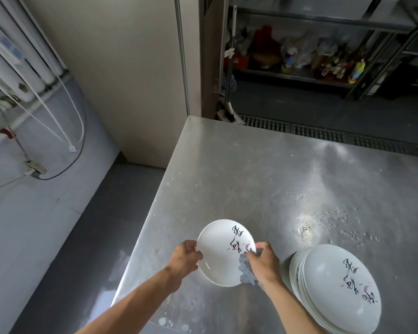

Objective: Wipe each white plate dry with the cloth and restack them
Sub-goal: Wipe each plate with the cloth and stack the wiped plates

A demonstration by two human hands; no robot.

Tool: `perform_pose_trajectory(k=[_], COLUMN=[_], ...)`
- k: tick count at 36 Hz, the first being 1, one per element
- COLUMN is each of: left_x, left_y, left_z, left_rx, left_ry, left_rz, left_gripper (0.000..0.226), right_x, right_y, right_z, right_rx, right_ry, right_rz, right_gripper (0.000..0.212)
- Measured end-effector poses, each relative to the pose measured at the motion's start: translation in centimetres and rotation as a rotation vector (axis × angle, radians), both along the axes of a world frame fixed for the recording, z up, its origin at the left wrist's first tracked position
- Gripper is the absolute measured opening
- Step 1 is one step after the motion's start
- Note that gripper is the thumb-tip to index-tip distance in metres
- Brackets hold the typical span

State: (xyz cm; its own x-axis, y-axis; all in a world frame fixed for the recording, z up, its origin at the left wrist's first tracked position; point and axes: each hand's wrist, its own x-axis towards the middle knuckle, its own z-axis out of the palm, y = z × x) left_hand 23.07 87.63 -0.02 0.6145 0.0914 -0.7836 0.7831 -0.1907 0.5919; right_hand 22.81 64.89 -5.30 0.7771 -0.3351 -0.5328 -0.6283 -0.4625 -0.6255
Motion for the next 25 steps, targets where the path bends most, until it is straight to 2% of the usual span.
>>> perform_pose_trajectory(k=[3, 8, 16, 19, 22, 25], left_x=[0.0, -0.1, -0.7, -0.9, -1.2, -1.4], left_y=[0.2, 0.3, 0.5, 0.8, 0.7, 0.5], left_z=[0.0, 1.0, 5.2, 7.1, 9.1, 10.8], left_rx=[-0.004, -0.064, -0.248, -0.251, -0.254, -0.298], left_ry=[-0.007, -0.02, -0.164, -0.263, -0.342, -0.386], left_rz=[-0.012, -0.016, -0.115, -0.147, -0.147, -0.115], left_gripper=[0.019, 0.03, 0.025, 0.034, 0.055, 0.064], right_x=[-0.1, 0.5, 1.7, 2.3, 3.2, 4.0], right_y=[-0.3, -1.0, -2.7, -3.4, -3.4, -2.6], right_z=[0.3, 1.6, 5.3, 7.9, 11.3, 15.2], right_rx=[-0.007, -0.009, 0.096, 0.169, 0.186, 0.146], right_ry=[0.008, -0.003, -0.089, -0.136, -0.275, -0.476], right_rz=[-0.009, 0.026, 0.001, 0.0, -0.001, -0.004], right_gripper=[0.006, 0.01, 0.011, 0.012, 0.014, 0.014])
